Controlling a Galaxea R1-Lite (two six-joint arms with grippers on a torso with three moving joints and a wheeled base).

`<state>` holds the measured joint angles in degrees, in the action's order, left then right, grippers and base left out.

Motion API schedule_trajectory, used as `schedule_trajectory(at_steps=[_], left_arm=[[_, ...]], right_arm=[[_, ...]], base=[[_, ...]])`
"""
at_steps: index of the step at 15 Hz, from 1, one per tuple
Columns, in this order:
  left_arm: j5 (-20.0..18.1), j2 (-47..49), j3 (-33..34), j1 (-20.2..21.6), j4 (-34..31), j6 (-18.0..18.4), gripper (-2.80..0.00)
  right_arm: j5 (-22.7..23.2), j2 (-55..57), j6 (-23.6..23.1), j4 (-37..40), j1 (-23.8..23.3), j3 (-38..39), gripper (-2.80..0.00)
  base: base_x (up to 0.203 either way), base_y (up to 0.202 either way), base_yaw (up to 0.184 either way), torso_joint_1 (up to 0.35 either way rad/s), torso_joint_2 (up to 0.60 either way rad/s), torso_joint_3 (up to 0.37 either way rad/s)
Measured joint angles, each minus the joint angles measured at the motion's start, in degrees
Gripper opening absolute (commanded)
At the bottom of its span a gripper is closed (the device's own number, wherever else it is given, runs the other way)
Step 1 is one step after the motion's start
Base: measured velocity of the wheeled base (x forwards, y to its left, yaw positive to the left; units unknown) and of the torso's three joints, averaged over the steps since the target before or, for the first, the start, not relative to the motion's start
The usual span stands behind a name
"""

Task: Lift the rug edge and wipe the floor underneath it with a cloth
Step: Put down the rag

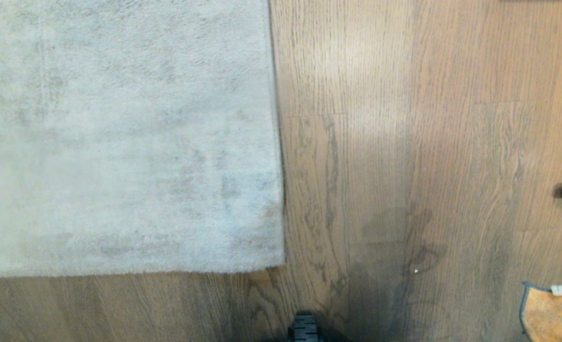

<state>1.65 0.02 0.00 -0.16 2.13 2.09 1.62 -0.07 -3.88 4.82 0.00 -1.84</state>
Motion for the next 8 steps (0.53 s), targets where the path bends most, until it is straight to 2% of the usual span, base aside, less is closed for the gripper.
schedule_trajectory(at_steps=[2,8], left_arm=[[-0.83,0.00,0.00,-0.02,-1.87,-1.35,-2.80],[-0.85,0.00,0.00,-0.02,-1.89,-1.47,-2.80]], right_arm=[[0.00,0.00,0.00,0.00,0.00,0.00,-2.80],[0.00,0.00,0.02,0.02,-0.02,0.00,-2.80]], base=[[0.000,0.000,0.000,0.000,0.00,0.000],[0.000,0.000,0.000,0.000,0.00,0.000]])
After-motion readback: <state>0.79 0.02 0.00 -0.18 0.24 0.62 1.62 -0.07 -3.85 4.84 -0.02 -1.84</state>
